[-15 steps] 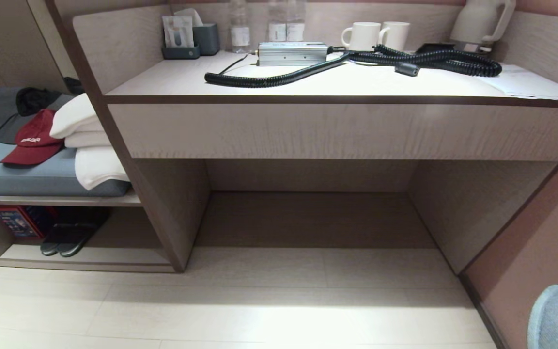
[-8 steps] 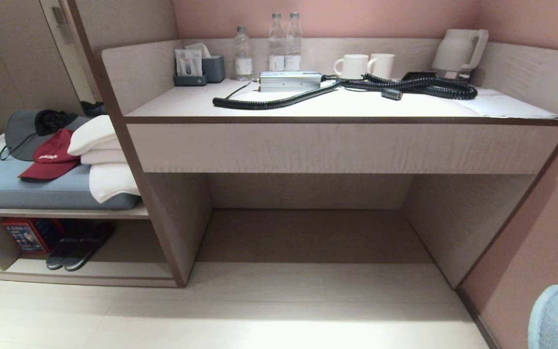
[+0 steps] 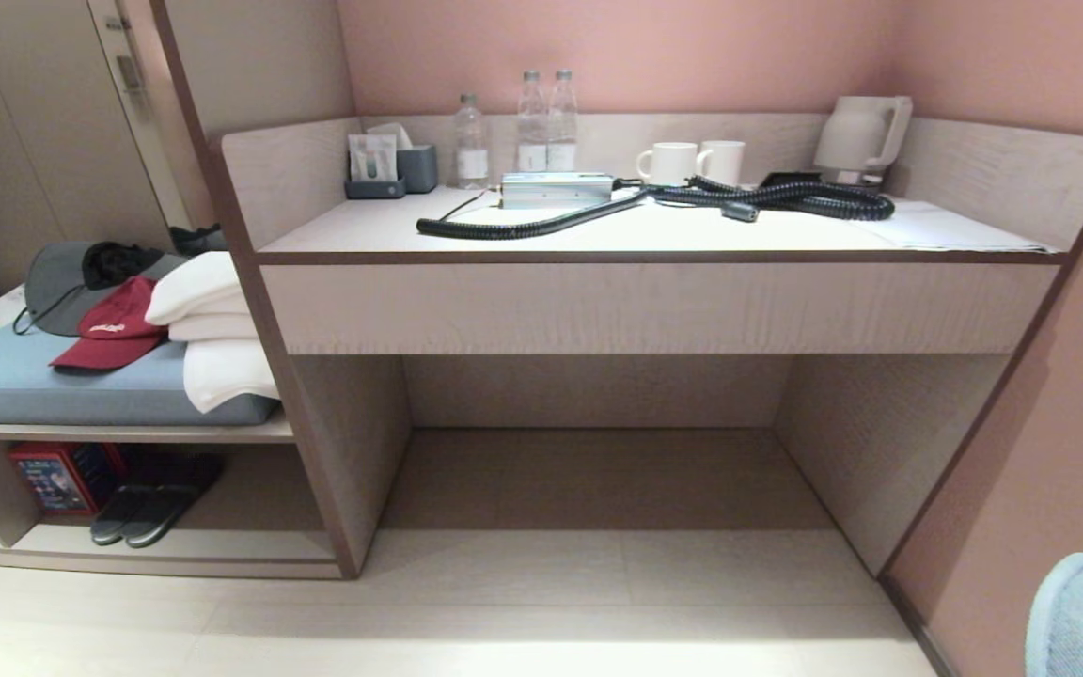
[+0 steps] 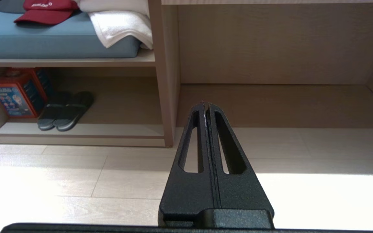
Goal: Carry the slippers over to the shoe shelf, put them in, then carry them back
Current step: Place the slippers into the shoe cabinet
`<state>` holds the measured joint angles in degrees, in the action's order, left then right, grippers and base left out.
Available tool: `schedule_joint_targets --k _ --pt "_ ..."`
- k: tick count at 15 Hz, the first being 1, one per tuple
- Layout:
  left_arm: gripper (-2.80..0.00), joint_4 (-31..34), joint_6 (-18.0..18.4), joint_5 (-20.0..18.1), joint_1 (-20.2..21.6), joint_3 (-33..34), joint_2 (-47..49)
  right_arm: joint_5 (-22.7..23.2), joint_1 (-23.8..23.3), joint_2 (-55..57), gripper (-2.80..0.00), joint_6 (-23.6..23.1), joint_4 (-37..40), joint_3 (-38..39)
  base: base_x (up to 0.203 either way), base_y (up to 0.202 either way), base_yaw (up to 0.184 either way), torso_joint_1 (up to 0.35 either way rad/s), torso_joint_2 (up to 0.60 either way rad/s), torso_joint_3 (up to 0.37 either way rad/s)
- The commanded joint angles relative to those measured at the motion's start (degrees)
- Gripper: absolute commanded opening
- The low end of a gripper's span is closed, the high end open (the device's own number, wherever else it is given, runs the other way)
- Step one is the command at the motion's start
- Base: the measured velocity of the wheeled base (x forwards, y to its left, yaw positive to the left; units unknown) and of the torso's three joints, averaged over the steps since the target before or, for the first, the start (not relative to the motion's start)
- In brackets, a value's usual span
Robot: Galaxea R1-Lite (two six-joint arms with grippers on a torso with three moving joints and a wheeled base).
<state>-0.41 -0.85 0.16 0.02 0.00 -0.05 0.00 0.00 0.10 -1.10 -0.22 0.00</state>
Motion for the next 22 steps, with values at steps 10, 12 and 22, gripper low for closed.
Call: schedule_joint_targets --k 10,12,22 --pt "-2.80 0.0 0.0 0.0 0.0 0.0 0.0 0.0 0.0 0.1 -2.80 0.0 0.0 0.1 0.001 0.156 -0.003 0.001 0.00 0.004" --pt "-2.80 0.0 -0.1 0.0 0.0 0.0 0.0 0.0 0.0 0.1 -2.80 0.0 0.0 0.1 0.000 0.195 -0.001 0.001 0.00 0.001" --pt "-2.80 0.0 -0.1 0.0 0.0 0.0 0.0 0.0 0.0 0.1 -2.80 0.0 0.0 0.1 0.000 0.196 -0.003 0.003 0.00 0.003"
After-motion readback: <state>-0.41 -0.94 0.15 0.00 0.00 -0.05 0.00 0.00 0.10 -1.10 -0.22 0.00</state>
